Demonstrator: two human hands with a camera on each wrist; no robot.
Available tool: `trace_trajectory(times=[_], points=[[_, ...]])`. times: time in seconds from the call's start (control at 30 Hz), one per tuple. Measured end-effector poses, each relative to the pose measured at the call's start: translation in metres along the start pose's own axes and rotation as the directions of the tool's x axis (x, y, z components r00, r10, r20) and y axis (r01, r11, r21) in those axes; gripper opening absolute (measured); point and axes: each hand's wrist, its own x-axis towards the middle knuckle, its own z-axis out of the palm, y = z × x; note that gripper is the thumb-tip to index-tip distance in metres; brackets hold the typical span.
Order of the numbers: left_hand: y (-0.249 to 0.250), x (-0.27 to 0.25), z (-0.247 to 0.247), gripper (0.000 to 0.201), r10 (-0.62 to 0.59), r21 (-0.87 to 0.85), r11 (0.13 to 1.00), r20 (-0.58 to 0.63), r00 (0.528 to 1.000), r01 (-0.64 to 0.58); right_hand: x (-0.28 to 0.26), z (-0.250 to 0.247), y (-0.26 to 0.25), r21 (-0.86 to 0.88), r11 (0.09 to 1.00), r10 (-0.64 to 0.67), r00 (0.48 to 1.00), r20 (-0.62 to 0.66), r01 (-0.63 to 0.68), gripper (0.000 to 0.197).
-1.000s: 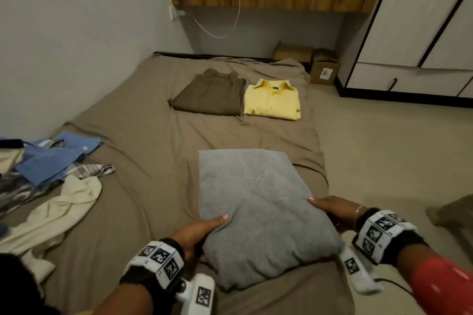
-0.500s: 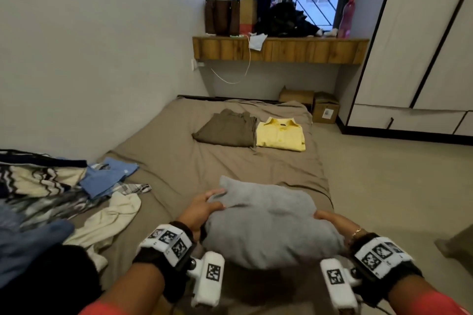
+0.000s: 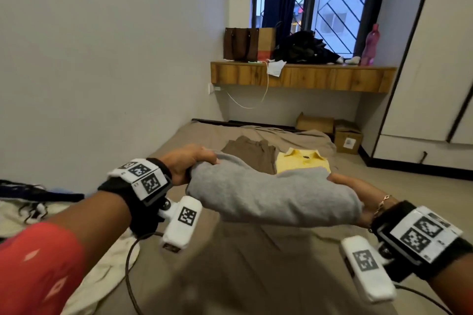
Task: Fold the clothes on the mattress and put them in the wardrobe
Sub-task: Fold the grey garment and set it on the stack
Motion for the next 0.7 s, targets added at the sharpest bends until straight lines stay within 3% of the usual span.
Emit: trace_trajectory(times=[0.03, 0.07, 0.1, 0.17, 0.23, 0.27, 0.3, 0.37, 0.43, 0.5, 0.57, 0.7], points=[[0.006, 0.027, -0.01, 0.02, 0.0, 0.006, 1.0, -0.041, 0.999, 0.001, 0.031, -0.002, -0.011, 0.007, 1.0, -0.022, 0.999, 0.025, 0.022, 0.02], [0.012, 0.05, -0.018, 0.024, 0.005, 0.02, 1.0, -0.085, 0.996, -0.003, 0.063, -0.007, -0.019, -0.006, 1.0, -0.03, 1.0, -0.002, 0.03, 0.013], [0.018, 0.076, -0.025, 0.026, 0.013, 0.041, 0.999, -0.122, 0.992, -0.008, 0.096, -0.009, -0.028, -0.027, 0.999, -0.041, 0.999, 0.006, 0.042, 0.01], [0.029, 0.132, -0.045, 0.052, 0.078, 0.107, 0.993, -0.198, 0.977, -0.057, 0.162, -0.01, -0.044, -0.065, 0.994, -0.084, 0.996, 0.038, 0.086, 0.025], [0.036, 0.189, -0.067, 0.073, 0.137, 0.124, 0.986, -0.229, 0.964, -0.111, 0.227, -0.011, -0.062, -0.087, 0.985, -0.146, 0.989, 0.038, 0.148, 0.01], [0.038, 0.216, -0.079, 0.071, 0.155, 0.116, 0.985, -0.245, 0.957, -0.13, 0.259, -0.013, -0.069, -0.104, 0.982, -0.161, 0.987, -0.002, 0.16, 0.025], [0.037, 0.245, -0.089, 0.064, 0.182, 0.106, 0.982, -0.261, 0.948, -0.159, 0.295, -0.014, -0.074, -0.109, 0.979, -0.174, 0.985, -0.006, 0.172, 0.027], [0.024, 0.294, -0.107, 0.063, 0.2, 0.1, 0.979, -0.327, 0.924, -0.177, 0.356, -0.011, -0.073, -0.071, 0.982, -0.176, 0.984, -0.001, 0.176, 0.011], [-0.012, 0.331, -0.124, 0.056, 0.115, 0.138, 0.988, -0.382, 0.917, -0.066, 0.409, -0.01, -0.05, -0.102, 0.987, -0.124, 0.992, -0.031, 0.121, 0.01], [-0.068, 0.366, -0.134, 0.031, -0.057, 0.174, 0.976, -0.362, 0.931, 0.128, 0.457, -0.012, -0.007, -0.185, 0.983, -0.018, 0.996, -0.092, 0.0, 0.035], [-0.126, 0.387, -0.134, 0.022, -0.18, 0.199, 0.946, -0.329, 0.927, 0.255, 0.491, -0.017, 0.036, -0.274, 0.96, 0.026, 0.991, -0.134, -0.062, 0.035], [-0.179, 0.404, -0.145, 0.022, -0.16, 0.103, 0.973, -0.352, 0.922, 0.208, 0.516, -0.028, 0.059, -0.354, 0.932, -0.005, 0.975, -0.223, -0.076, 0.018]])
